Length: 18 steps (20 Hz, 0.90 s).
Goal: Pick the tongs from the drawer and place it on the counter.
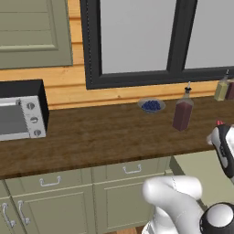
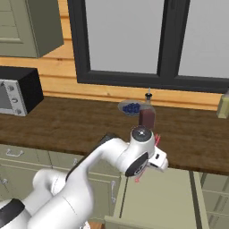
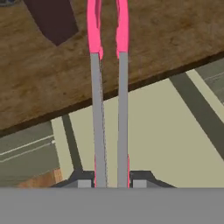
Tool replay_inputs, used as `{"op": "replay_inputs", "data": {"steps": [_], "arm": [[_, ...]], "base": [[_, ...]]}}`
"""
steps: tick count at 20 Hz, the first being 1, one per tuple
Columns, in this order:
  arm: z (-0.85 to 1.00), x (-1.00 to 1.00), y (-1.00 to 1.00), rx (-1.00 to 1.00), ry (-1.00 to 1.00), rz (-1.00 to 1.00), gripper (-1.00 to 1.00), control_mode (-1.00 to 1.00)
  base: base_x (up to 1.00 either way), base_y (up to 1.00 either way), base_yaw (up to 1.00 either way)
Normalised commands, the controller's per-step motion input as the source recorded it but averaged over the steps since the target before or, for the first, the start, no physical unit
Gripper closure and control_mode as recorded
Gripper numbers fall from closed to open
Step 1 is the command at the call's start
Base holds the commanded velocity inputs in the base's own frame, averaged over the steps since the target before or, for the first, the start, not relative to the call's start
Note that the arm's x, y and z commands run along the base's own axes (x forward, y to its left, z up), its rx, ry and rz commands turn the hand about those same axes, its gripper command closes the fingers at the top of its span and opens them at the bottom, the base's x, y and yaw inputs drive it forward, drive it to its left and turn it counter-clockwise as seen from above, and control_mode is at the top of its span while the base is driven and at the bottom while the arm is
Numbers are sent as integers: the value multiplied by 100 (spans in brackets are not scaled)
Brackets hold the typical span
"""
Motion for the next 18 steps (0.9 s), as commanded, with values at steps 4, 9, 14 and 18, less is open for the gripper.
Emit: {"op": "replay_inputs", "data": {"steps": [4, 9, 14, 18], "arm": [[50, 24, 94, 0, -1, 54, 100, -100], [22, 40, 100, 0, 0, 54, 100, -100], [2, 60, 100, -2, 6, 47, 100, -100], [-3, 89, 82, -1, 6, 23, 100, -100]], "base": [[0, 0, 0], [0, 0, 0], [0, 0, 0], [0, 0, 0]]}}
